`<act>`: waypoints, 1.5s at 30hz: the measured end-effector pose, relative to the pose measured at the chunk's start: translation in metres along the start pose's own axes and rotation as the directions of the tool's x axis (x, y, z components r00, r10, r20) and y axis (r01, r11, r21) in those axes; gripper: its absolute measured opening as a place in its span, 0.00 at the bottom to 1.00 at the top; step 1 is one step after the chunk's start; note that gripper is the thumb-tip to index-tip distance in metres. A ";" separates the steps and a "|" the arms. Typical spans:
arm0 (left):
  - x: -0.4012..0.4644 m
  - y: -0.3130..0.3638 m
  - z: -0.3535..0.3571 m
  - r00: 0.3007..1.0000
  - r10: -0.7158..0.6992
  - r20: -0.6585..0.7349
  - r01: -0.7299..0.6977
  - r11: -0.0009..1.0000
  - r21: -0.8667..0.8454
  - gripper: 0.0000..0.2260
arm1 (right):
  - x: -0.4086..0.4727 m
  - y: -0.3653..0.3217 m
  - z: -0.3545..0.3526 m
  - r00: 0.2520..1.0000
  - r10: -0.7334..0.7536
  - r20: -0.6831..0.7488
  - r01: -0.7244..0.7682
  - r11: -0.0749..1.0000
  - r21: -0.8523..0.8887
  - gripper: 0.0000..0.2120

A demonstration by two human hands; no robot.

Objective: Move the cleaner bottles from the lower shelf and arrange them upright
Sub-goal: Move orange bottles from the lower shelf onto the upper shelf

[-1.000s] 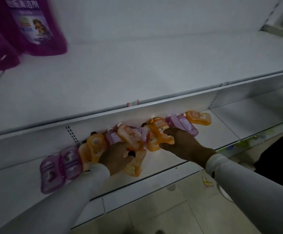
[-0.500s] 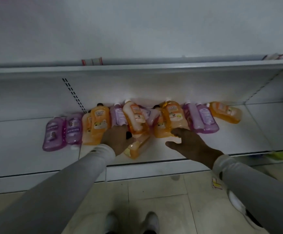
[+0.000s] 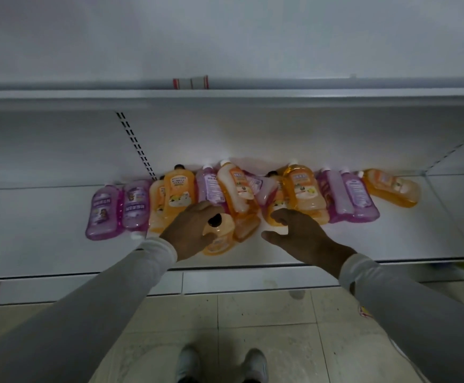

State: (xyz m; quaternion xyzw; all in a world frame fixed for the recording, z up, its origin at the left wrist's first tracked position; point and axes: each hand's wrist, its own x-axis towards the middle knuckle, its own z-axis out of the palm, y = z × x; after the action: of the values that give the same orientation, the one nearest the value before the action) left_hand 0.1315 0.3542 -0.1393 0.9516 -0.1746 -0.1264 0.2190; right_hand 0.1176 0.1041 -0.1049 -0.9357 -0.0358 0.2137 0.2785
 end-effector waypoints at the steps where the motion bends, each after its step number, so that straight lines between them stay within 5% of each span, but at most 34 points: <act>1: -0.002 0.000 0.005 0.999 -0.034 0.003 0.034 0.999 -0.034 0.27 | 0.002 -0.002 0.004 1.000 -0.005 0.005 0.005 1.000 -0.001 0.27; 4: -0.003 0.001 0.023 0.989 -0.146 -0.032 0.139 0.979 -0.151 0.29 | 0.007 -0.008 0.014 1.000 -0.022 -0.007 0.022 1.000 0.003 0.26; 10: -0.015 -0.021 0.014 0.985 -0.152 -0.083 0.137 0.977 -0.165 0.25 | 0.016 -0.030 0.026 0.999 -0.030 0.010 0.030 0.999 0.012 0.23; 23: -0.117 -0.170 -0.051 0.952 -0.269 -0.144 0.219 0.932 -0.289 0.22 | 0.100 -0.159 0.108 0.998 -0.055 -0.026 0.056 0.998 0.034 0.20; 29: -0.138 -0.219 -0.064 0.950 -0.278 -0.143 0.222 0.922 -0.319 0.27 | 0.134 -0.191 0.119 0.993 0.074 -0.097 -0.076 0.997 -0.022 0.05; 32: -0.143 -0.236 -0.067 0.956 -0.256 -0.146 0.205 0.933 -0.295 0.24 | 0.137 -0.208 0.120 0.983 0.161 -0.086 -0.167 0.984 -0.068 0.07; 36: -0.143 -0.242 -0.067 0.965 -0.216 -0.151 0.171 0.950 -0.263 0.21 | 0.158 -0.209 0.137 0.955 0.278 -0.106 -0.255 0.948 0.191 0.14; 40: -0.142 -0.246 -0.066 0.969 -0.206 -0.140 0.159 0.945 -0.287 0.23 | 0.174 -0.198 0.157 0.957 0.283 0.067 -0.282 0.843 0.458 0.38; 45: -0.141 -0.250 -0.064 0.971 -0.204 -0.123 0.157 0.936 -0.314 0.24 | 0.167 -0.195 0.159 0.951 0.272 0.147 -0.300 0.699 0.649 0.26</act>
State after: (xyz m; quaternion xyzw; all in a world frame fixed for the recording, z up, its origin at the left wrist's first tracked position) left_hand 0.0927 0.6430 -0.1756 0.9259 -0.0474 -0.0977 0.3618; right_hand 0.2121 0.3796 -0.1839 -0.7646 0.1826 0.2715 0.5552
